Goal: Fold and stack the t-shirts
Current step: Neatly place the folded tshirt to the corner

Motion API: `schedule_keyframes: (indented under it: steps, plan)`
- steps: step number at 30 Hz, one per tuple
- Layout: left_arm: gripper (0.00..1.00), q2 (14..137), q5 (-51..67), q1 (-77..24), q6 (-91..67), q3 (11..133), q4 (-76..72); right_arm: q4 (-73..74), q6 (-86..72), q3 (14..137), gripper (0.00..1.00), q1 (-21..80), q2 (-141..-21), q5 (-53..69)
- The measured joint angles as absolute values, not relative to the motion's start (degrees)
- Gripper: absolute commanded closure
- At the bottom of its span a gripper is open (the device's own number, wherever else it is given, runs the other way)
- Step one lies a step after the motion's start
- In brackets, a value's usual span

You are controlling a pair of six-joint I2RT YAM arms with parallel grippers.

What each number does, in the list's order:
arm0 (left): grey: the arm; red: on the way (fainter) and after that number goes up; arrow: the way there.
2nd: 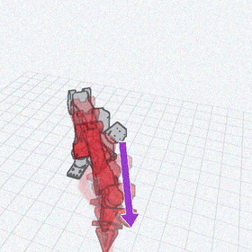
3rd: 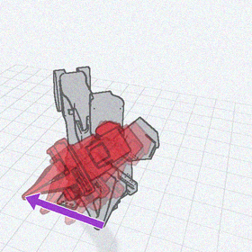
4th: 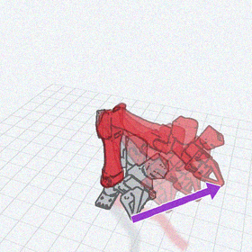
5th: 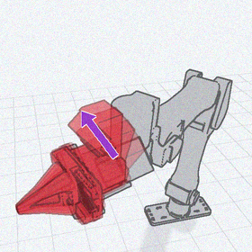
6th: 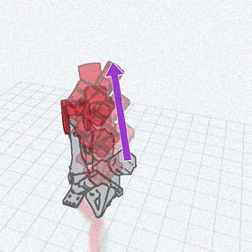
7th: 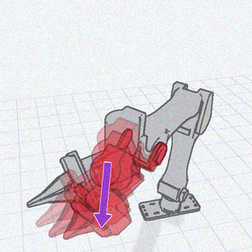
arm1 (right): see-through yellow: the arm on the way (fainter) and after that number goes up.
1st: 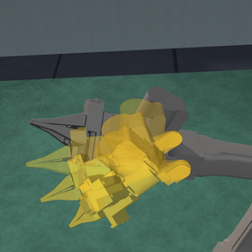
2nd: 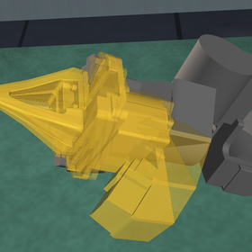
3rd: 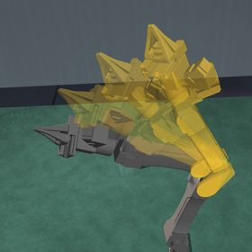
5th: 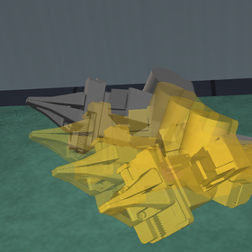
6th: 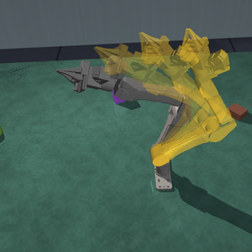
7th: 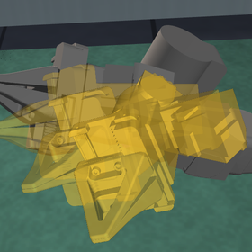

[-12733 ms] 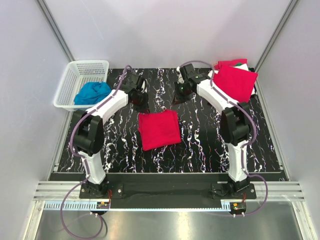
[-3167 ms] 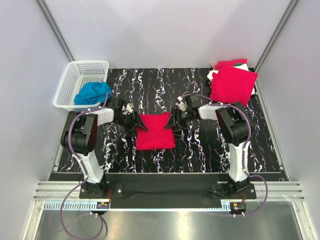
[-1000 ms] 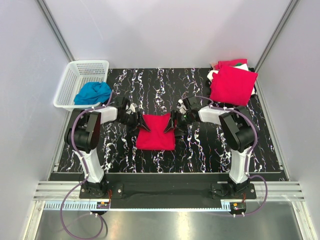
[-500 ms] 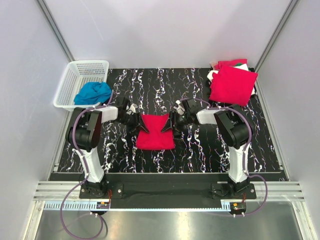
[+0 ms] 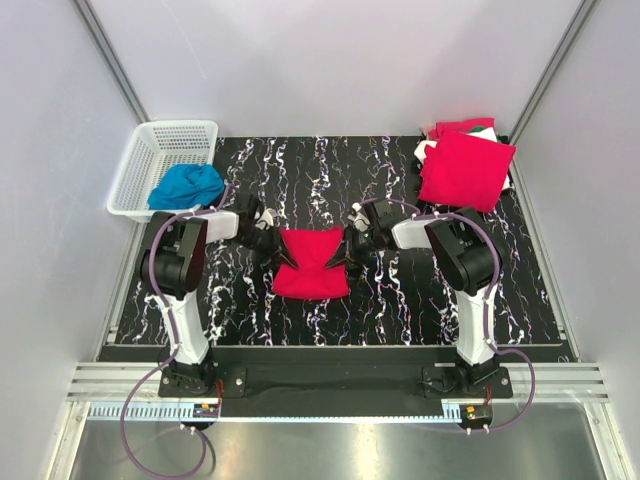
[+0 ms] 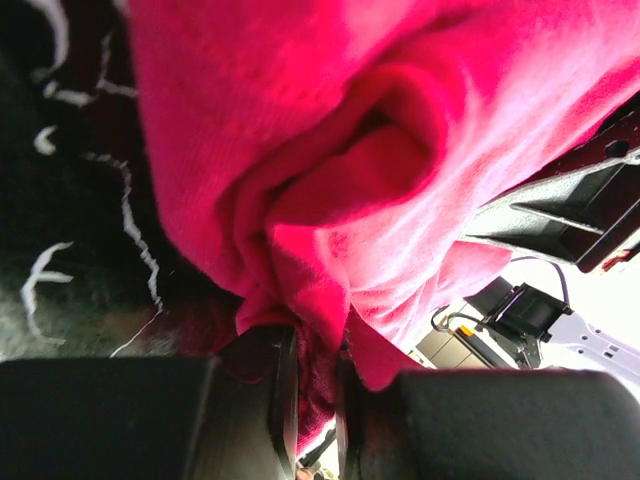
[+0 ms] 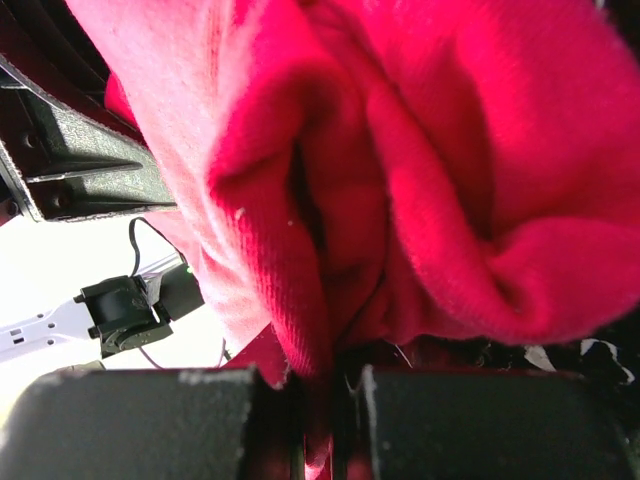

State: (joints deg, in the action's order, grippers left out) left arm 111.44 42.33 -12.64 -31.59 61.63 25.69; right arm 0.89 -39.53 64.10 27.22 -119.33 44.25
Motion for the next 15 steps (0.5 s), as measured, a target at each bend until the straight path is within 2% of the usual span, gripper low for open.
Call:
schedule_keyframes:
  steps: [1,15]
  plan:
    - [1.00,111.6,42.4,-12.8,-31.6,62.0,25.9,0.9,-39.5,64.1,1.00,27.2,-119.3,44.2]
    - [1.00,114.2,39.6,-17.0,-32.2,67.9,26.3,6.6,-37.9,67.7,1.00,27.7,-118.7,38.6]
